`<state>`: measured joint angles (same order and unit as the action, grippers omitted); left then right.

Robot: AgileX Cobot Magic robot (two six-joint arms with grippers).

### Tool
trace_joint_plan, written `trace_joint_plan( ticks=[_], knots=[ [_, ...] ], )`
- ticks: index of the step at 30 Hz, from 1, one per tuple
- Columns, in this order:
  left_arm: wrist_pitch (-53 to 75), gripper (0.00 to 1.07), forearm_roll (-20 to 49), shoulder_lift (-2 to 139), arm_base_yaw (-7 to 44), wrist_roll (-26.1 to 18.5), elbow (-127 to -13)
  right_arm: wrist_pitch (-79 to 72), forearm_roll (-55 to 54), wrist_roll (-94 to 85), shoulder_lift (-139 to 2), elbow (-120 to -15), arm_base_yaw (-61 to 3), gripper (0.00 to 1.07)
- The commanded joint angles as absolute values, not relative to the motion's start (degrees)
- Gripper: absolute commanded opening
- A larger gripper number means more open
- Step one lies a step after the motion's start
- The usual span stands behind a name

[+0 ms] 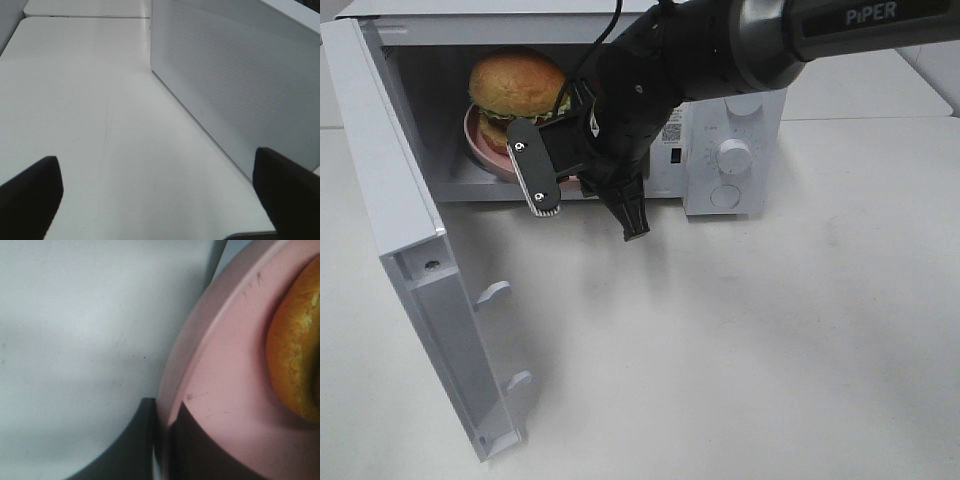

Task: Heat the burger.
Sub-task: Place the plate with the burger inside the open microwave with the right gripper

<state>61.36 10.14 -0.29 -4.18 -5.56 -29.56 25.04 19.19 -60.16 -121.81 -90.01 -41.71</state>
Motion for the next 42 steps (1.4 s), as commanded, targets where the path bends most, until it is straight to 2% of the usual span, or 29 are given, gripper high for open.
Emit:
trace_joint_plan(
  ticks=[1,19,26,31,33,34,35,36,37,39,40,41,42],
  knots=[
    [61.4,0.98,10.4,-1.3,-4.2,-5.3,-29.5,23.2,19.9,-59.6,-122.9,-93.4,-41.2,0.0],
    [61.4,0.98,10.0,-1.3,-4.2,-5.2,-29.5,23.4,20.2,-60.3,-130.8,-103.9,-39.4,0.0],
    [61.4,0.98,9.7,-1.3,-4.2,-5.2,-29.5,21.9,20.2,-61.0,-131.7,-104.2,-38.8,0.02],
    [61.4,0.98,9.6,-1.3,-4.2,-5.2,-29.5,22.2,20.2,-62.5,-132.0,-104.2,-38.7,0.11],
    [61.4,0.98,9.6,-1.3,-4.2,-5.2,-29.5,22.4,19.9,-62.6,-132.0,-104.2,-38.7,0.2],
    [61.4,0.98,9.6,-1.3,-4.2,-5.2,-29.5,22.4,19.9,-62.6,-132.0,-104.2,-38.7,0.2],
    [61.4,0.98,9.6,-1.3,-4.2,-5.2,-29.5,22.7,19.9,-62.5,-132.0,-104.2,-38.7,0.27],
    [61.4,0.98,9.6,-1.3,-4.2,-5.2,-29.5,22.7,19.9,-62.5,-132.0,-104.2,-38.7,0.27],
    [61.4,0.98,9.6,-1.3,-4.2,-5.2,-29.5,23.8,19.7,-62.3,-132.0,-104.2,-38.7,0.36],
    [61.4,0.98,9.6,-1.3,-4.2,-5.2,-29.5,24.4,19.5,-62.2,-132.0,-104.1,-38.7,0.4],
    [61.4,0.98,9.6,-1.3,-4.2,-5.2,-29.5,26.0,18.3,-62.0,-132.0,-104.0,-38.7,0.47],
    [61.4,0.98,9.6,-1.3,-4.2,-5.2,-29.5,26.2,17.4,-62.0,-131.7,-103.4,-38.7,0.5],
    [61.4,0.98,9.6,-1.3,-4.2,-5.2,-29.5,26.2,17.4,-62.0,-131.7,-103.4,-38.7,0.5]
  ],
)
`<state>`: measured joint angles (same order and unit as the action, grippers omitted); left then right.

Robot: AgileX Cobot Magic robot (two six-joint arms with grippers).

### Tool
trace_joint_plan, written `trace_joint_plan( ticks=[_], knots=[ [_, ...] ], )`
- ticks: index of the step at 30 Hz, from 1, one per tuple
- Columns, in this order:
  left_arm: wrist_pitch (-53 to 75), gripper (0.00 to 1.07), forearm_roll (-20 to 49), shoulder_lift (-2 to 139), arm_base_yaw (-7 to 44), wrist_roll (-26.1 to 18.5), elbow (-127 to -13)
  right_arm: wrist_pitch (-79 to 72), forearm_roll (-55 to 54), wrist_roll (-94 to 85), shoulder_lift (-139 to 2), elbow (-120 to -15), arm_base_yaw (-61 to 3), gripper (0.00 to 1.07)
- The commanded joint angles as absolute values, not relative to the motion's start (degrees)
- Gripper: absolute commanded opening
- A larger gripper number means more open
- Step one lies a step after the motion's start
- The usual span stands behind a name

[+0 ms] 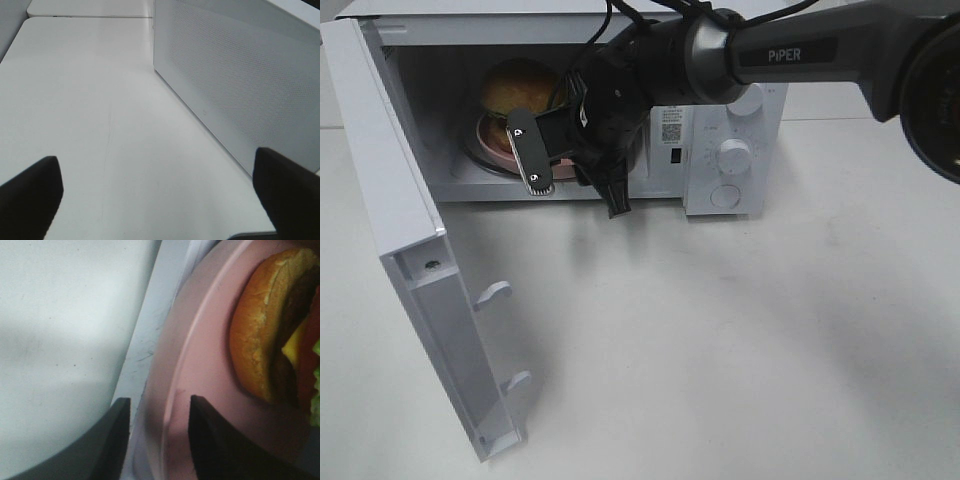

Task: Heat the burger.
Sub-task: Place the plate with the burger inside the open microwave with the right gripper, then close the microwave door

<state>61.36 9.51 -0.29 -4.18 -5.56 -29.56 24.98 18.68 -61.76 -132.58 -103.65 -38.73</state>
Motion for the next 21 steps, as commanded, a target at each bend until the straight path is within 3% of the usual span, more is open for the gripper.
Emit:
trace_joint_plan(
  ticks=[1,5,7,11,21],
  knots=[
    [61.4,0.98,9.6,-1.3,-4.2,-5.2,-29.5,26.1,17.1,-62.0,-131.4,-102.7,-38.7,0.56],
    [61.4,0.98,9.6,-1.3,-4.2,-5.2,-29.5,24.8,17.1,-61.9,-130.3,-100.7,-38.7,0.63],
    [61.4,0.98,9.6,-1.3,-4.2,-5.2,-29.5,21.7,17.0,-59.5,-128.0,-96.8,-38.7,0.73],
    [61.4,0.98,9.6,-1.3,-4.2,-5.2,-29.5,19.7,17.0,-59.2,-125.9,-93.9,-38.7,0.79],
    [61.4,0.98,9.6,-1.3,-4.2,-5.2,-29.5,16.1,16.8,-59.2,-119.3,-83.1,-38.7,0.78]
  ],
)
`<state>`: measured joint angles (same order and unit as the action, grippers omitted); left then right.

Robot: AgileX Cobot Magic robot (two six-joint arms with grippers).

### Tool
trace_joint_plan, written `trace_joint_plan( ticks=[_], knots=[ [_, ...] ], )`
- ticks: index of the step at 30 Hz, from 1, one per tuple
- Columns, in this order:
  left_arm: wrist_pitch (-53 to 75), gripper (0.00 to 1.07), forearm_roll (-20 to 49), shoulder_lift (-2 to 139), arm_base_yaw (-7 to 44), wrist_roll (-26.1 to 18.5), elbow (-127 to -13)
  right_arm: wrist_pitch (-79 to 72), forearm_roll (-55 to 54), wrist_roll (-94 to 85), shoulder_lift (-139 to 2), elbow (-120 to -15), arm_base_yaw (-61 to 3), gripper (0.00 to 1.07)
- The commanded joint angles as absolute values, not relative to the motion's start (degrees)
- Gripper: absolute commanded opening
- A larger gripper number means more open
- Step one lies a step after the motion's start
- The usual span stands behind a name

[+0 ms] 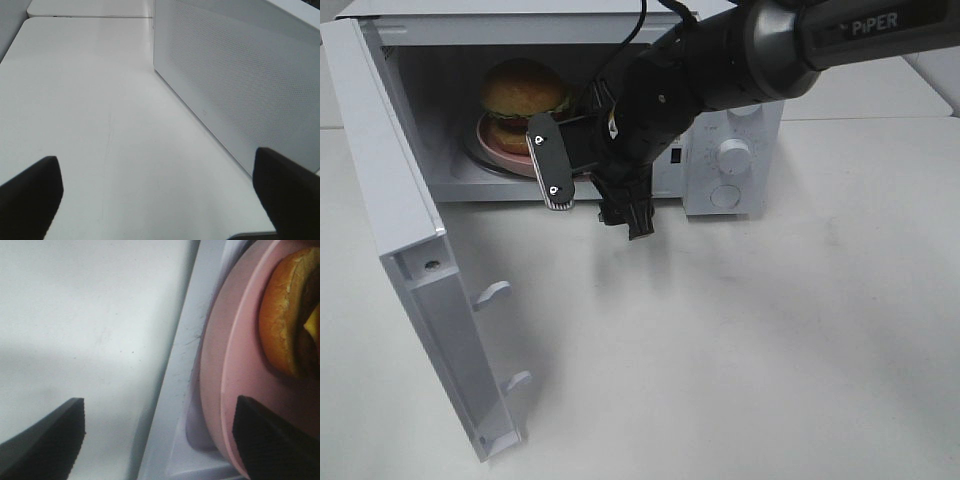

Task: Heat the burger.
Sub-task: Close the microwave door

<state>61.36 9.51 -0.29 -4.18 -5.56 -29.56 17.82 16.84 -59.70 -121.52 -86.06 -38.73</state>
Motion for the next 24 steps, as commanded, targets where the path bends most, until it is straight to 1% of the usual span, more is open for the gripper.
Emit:
trace_joint_plan(
  ticks=[1,3,7,8,24],
  knots=[
    [61.4,0.98,9.6,-1.3,-4.2,-5.2,-29.5,16.1,16.8,-59.2,-119.3,-83.1,-38.7,0.78],
    [61.4,0.98,9.6,-1.3,-4.2,-5.2,-29.5,14.2,16.9,-59.6,-115.7,-78.1,-38.7,0.77],
    [61.4,0.98,9.6,-1.3,-4.2,-5.2,-29.5,13.8,17.2,-59.6,-113.1,-74.7,-38.7,0.77],
    [61.4,0.98,9.6,-1.3,-4.2,-5.2,-29.5,13.2,17.4,-59.6,-111.3,-72.4,-38.7,0.77],
    [61.4,0.98,9.6,-1.3,-4.2,-5.2,-29.5,13.5,18.7,-58.8,-98.3,-60.0,-38.7,0.76]
  ],
)
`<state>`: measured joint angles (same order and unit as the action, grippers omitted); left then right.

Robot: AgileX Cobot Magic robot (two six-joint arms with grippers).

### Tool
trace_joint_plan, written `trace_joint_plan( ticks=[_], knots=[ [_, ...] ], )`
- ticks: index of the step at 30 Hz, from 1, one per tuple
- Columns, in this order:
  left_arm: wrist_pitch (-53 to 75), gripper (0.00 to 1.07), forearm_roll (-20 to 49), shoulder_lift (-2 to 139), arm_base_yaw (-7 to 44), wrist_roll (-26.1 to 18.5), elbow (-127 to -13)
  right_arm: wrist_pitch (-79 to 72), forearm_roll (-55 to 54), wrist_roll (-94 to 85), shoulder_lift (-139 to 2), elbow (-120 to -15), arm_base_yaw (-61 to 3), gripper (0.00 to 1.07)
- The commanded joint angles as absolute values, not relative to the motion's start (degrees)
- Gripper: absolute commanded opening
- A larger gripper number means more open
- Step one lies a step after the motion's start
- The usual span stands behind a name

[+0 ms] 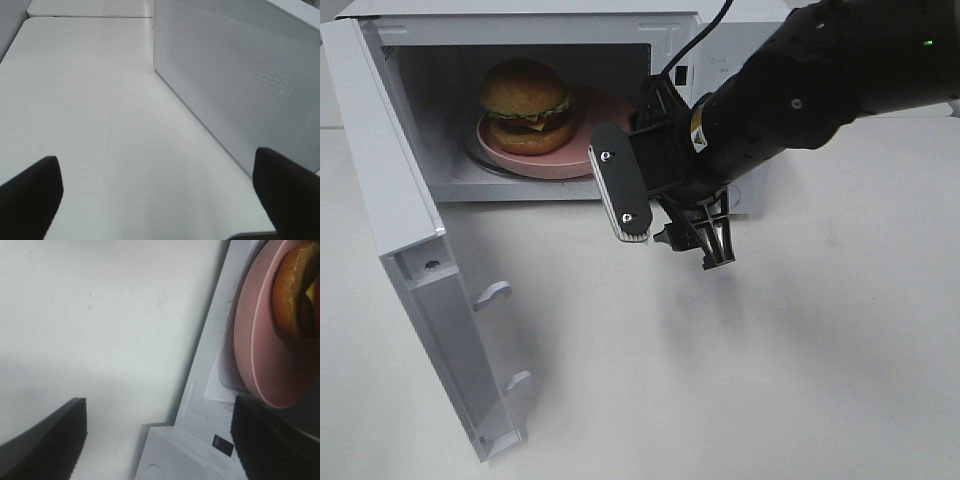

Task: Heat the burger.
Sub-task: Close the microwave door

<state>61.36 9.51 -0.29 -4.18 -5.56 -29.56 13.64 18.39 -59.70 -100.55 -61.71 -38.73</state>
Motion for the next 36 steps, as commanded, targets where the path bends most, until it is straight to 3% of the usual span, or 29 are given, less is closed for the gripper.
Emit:
trace_joint_plan(
  ticks=[1,12,20,27,36],
  knots=[
    [61.4,0.98,9.6,-1.3,-4.2,-5.2,-29.5,13.5,18.7,-58.8,-98.3,-60.0,-38.7,0.76],
    [61.4,0.98,9.6,-1.3,-4.2,-5.2,-29.5,16.2,18.7,-49.7,-88.2,-51.3,-38.7,0.76],
    [61.4,0.98,9.6,-1.3,-4.2,-5.2,-29.5,21.0,18.4,-31.6,-79.7,-46.8,-38.7,0.77],
    [61.4,0.98,9.6,-1.3,-4.2,-5.2,-29.5,35.1,18.4,-9.3,-72.7,-46.8,-38.7,0.77],
    [61.4,0.98,9.6,-1.3,-4.2,-5.2,-29.5,48.1,18.3,2.5,-65.7,-46.8,-38.7,0.76]
  ],
)
